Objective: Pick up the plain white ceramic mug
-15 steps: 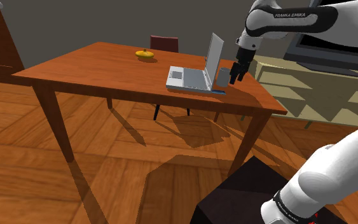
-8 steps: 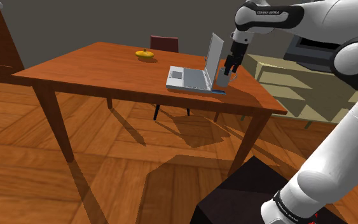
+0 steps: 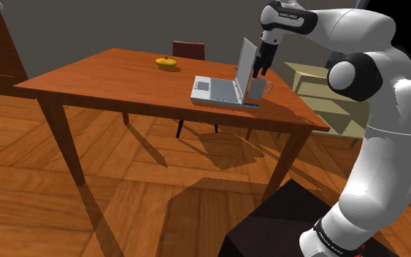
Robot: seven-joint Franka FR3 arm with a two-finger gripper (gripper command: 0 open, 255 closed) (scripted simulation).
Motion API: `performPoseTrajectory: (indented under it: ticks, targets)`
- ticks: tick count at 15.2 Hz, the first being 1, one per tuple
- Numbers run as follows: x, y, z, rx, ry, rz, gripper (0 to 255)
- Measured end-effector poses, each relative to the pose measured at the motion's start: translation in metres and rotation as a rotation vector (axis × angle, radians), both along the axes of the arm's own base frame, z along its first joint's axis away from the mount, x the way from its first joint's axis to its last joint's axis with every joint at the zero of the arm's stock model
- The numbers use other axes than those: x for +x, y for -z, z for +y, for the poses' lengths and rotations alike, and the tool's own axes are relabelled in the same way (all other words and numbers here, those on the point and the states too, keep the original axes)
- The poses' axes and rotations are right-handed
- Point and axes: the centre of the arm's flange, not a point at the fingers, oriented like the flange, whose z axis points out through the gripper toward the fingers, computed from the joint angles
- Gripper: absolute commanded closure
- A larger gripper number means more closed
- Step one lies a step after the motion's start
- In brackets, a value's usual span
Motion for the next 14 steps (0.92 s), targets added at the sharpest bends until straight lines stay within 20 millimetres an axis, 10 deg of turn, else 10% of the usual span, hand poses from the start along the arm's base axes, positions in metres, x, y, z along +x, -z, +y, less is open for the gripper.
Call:
performPoseTrajectory:
  ticks: [8, 9, 14]
  targets:
    - [0.008, 0.035, -0.006, -0.001, -0.002, -0.003, 0]
    - [0.007, 0.037, -0.005, -0.001, -0.002, -0.003, 255]
    - [0.007, 0.038, -0.005, -0.002, -0.002, -0.004, 255]
